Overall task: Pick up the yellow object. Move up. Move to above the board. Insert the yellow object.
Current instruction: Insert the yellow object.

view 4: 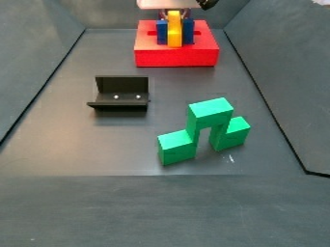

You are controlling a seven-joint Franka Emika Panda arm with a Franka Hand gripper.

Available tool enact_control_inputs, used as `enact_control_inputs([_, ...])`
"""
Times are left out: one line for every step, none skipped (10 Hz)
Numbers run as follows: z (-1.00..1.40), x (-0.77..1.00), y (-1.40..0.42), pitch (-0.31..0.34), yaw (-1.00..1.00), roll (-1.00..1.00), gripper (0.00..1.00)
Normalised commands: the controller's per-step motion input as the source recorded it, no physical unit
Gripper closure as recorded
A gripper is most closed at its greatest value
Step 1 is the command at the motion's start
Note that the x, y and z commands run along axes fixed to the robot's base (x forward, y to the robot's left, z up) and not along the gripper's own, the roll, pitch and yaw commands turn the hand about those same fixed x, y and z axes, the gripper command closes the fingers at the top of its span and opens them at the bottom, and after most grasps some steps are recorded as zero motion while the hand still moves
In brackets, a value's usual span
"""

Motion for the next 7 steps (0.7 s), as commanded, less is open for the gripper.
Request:
enact_control_inputs([-0.05, 0.0, 0.33, 0.0, 0.01, 0.0, 1.0])
enact_control_inputs([0.0, 0.0, 0.0, 0.0, 0.02, 0.0, 1.0])
enact_control_inputs([-0.17, -0.02, -0.16, -0.07, 0.08, 0.0, 1.0])
enact_control_inputs([-0.37, -0.15, -0.52, -0.14, 0.18, 0.02, 1.0])
enact_control_inputs([-0.32, -0.16, -0.46, -0.15, 0.2, 0.03, 1.0])
enact_control_inputs([-0.09, -0.13, -0.11, -0.087, 0.08, 0.0, 1.0])
enact_control_inputs([-0.03, -0.06, -0.03, -0.061, 0.06, 0.0, 1.0])
